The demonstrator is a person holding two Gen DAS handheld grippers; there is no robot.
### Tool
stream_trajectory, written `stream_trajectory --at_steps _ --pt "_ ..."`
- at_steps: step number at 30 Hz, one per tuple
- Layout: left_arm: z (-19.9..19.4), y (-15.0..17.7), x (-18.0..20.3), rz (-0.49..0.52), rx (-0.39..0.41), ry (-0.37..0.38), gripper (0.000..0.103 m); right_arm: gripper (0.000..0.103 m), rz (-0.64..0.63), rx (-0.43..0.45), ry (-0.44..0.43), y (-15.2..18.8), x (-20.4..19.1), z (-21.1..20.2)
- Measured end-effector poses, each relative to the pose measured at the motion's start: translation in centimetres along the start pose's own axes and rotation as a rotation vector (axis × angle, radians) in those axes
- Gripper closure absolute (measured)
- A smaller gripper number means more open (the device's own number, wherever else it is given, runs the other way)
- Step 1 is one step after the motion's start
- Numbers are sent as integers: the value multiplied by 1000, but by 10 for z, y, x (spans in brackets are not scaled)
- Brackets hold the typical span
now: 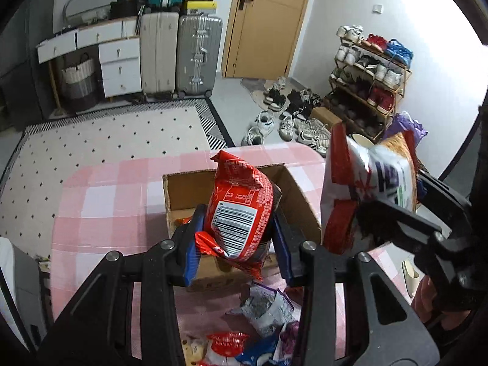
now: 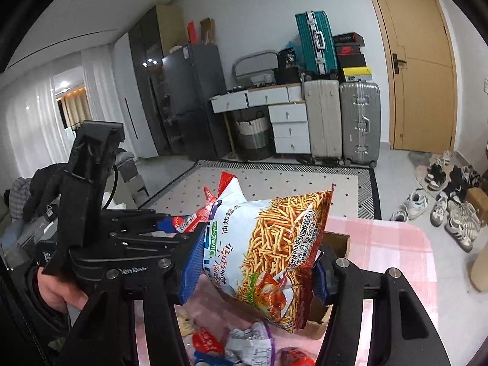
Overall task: Organize snacks
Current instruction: 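Carry both held bags toward the SF box, then open both tools over the SF box to drop the bags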
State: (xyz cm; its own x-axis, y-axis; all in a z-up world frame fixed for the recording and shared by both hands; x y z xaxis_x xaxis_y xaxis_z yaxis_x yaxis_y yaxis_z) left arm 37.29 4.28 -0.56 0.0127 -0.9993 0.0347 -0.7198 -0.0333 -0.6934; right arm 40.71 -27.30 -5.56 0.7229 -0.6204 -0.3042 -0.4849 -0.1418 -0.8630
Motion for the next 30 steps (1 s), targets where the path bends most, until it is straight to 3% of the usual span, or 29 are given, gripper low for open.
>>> stream_trajectory --at_steps 12,20,24,26,28,30 --pt "104 7 2 -13 -98 2 65 44 109 -77 -11 31 70 61" --pt "151 8 0 -37 -142 1 65 44 137 -98 21 48 94 91" --pt "159 12 -2 -39 -152 -8 53 41 168 -92 11 50 103 95" --pt "155 12 -2 -33 -145 -10 41 25 169 -103 23 51 103 94" --pt "148 11 -4 -32 -124 -22 31 23 159 -88 35 48 101 88" --pt "135 10 -7 -39 -102 -34 30 23 151 -64 34 45 96 78"
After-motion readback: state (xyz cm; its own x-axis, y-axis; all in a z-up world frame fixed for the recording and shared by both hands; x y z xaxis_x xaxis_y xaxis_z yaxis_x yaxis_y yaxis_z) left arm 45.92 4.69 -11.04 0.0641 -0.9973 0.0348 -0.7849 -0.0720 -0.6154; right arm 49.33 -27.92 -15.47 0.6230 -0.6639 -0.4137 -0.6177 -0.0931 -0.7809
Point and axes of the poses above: each gripper's, at about its wrist camera, not at the fingertips, and z roughly the way its jaws point, x to its right, y to its underside, the point moved 3 cm from there along z, roughly the way its jaws point, and after that the axes turned 12 degrees about -y, right-handed, at the moved point
